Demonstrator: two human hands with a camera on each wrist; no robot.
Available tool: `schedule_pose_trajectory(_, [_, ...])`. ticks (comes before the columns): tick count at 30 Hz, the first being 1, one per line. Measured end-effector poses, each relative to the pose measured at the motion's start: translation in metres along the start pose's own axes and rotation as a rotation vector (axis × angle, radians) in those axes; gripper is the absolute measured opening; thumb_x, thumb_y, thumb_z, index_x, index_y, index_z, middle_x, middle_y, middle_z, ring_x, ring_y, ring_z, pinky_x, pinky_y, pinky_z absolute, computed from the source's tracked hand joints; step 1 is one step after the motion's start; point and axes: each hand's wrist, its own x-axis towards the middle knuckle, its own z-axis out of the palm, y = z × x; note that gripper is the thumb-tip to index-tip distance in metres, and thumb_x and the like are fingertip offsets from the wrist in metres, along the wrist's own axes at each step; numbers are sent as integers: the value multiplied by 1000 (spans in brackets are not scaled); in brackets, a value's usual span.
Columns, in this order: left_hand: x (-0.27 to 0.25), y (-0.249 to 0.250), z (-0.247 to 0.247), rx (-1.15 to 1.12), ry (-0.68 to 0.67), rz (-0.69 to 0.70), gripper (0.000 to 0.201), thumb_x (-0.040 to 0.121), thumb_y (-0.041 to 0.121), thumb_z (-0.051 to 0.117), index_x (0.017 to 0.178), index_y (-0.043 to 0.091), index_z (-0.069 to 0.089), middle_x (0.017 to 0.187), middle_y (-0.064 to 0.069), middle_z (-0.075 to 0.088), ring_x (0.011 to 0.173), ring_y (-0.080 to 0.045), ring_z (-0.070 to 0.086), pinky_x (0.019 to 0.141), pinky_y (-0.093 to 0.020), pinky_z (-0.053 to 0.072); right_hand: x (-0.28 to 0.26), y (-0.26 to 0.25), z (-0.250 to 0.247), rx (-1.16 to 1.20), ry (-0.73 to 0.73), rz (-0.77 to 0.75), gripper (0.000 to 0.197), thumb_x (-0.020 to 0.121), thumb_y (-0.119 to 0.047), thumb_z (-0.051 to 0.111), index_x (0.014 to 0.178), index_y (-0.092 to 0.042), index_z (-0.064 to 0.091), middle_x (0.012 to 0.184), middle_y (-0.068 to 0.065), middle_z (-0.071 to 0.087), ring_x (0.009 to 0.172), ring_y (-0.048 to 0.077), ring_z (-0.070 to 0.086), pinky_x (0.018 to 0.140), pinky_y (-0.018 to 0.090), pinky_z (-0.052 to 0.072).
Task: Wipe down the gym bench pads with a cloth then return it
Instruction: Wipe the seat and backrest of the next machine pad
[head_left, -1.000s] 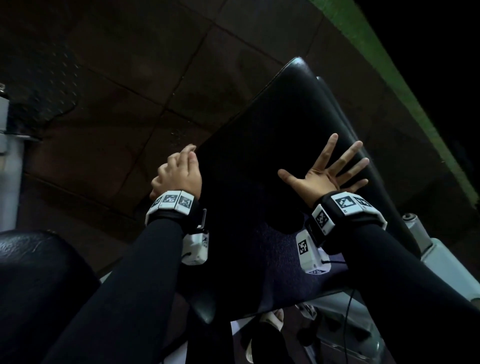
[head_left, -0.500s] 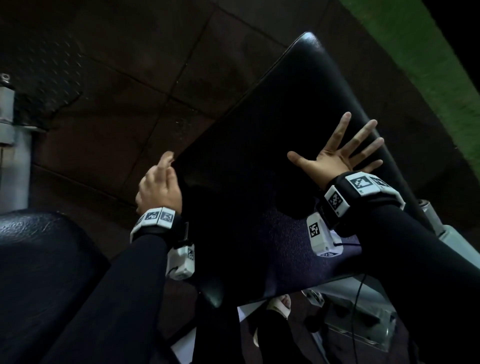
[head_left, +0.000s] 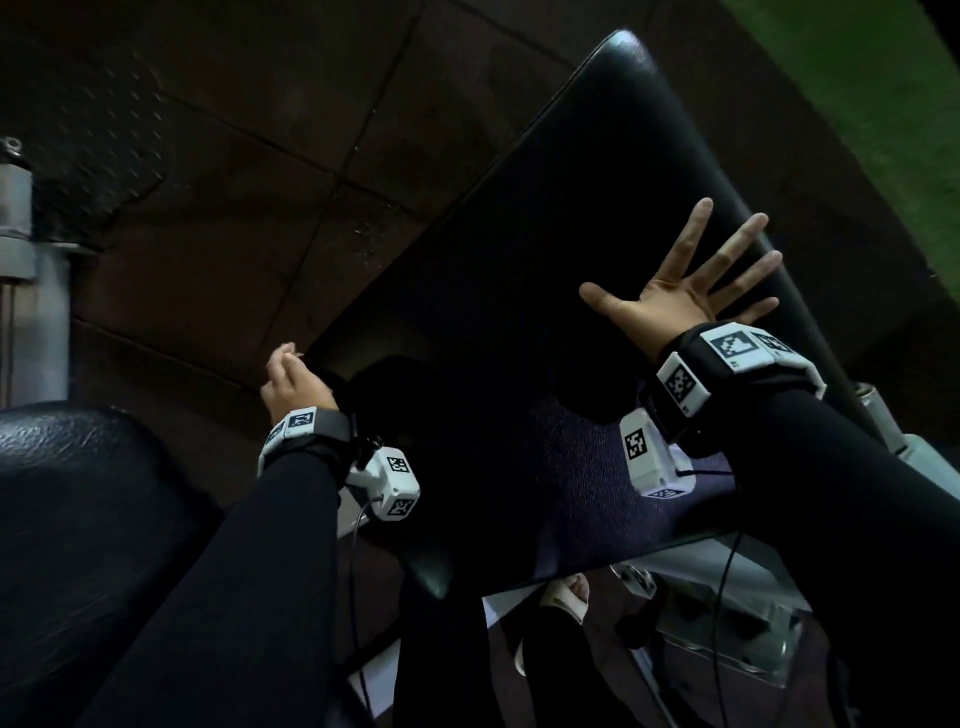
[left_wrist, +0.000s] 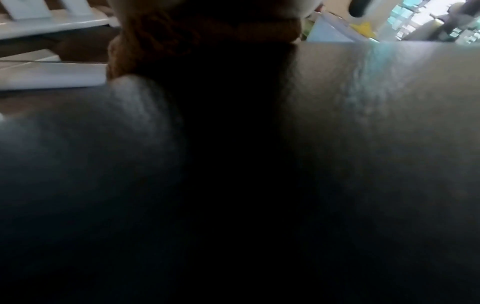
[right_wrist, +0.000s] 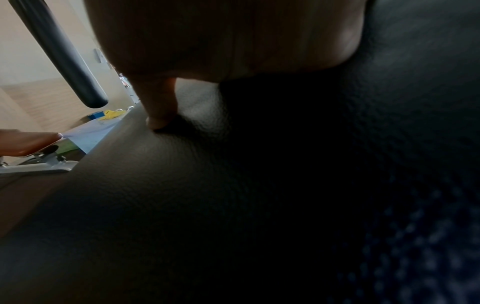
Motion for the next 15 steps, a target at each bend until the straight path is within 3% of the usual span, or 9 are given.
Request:
schedule_pose_trajectory(2, [1, 0, -2, -24, -7, 18, 42, 103, 22, 21, 137, 19, 45, 143, -3, 43, 109, -19, 44, 77, -4, 23, 2, -1, 0, -16, 6, 20, 121, 57, -82, 54, 130, -45, -34, 142, 7, -36, 132, 37, -23, 92, 46, -29])
schedule_pose_trajectory(3, [3, 0, -3, -14, -16, 13, 42, 104, 23, 20, 140, 20, 42, 145, -4, 40, 116, -20, 43, 82, -4, 23, 3, -1, 0, -28, 6, 31, 122, 53, -85, 50, 129, -44, -36, 143, 10, -38, 132, 40, -27, 94, 53, -28])
schedule_pose_trajectory(5, [5, 2, -4, -2, -41, -41, 43, 104, 26, 18, 144, 23, 35, 149, -3, 34, 132, -19, 33, 97, -14, 22, 4, -1, -1, -27, -44, 58, 121, 52, -86, 45, 132, -40, -34, 149, 15, -31, 136, 44, -17, 102, 58, -19])
schedule_pose_trajectory(6, [3, 2, -4, -29, -40, -51, 44, 104, 28, 19, 144, 23, 35, 149, 0, 35, 133, -18, 32, 99, -16, 22, 4, 0, -2, -14, -81, 60, 119, 57, -83, 48, 136, -38, -30, 152, 16, -24, 138, 43, -9, 105, 55, -15])
schedule_pose_trajectory(8, [-8, -3, -3, -182, 34, -10, 42, 103, 27, 23, 142, 21, 40, 144, -1, 44, 125, -17, 40, 90, -5, 28, 3, 1, -4, -1, -124, 54, 113, 68, -76, 53, 143, -34, -19, 155, 15, -11, 139, 40, 3, 109, 47, -5])
schedule_pose_trajectory(10, [-29, -19, 1, -304, 117, 7, 41, 104, 25, 27, 142, 19, 41, 140, -8, 48, 121, -19, 46, 80, 2, 30, 3, 0, -6, -5, -134, 47, 117, 66, -77, 52, 143, -31, -22, 155, 16, -14, 139, 43, 2, 111, 52, -2])
schedule_pose_trajectory(13, [-81, -59, 11, -290, 111, -129, 42, 104, 31, 26, 144, 22, 36, 139, -20, 46, 122, -33, 47, 97, -26, 36, 0, -2, -9, -53, -71, 23, 123, 55, -86, 44, 139, -33, -28, 150, 19, -28, 136, 50, -16, 106, 67, -7])
schedule_pose_trajectory(15, [-116, -79, 17, -228, 107, -121, 43, 104, 29, 26, 145, 20, 35, 136, -25, 46, 120, -38, 47, 101, -35, 36, -4, -3, -12, -73, -41, 3, 122, 58, -86, 45, 140, -32, -27, 147, 21, -33, 134, 52, -22, 102, 71, -9])
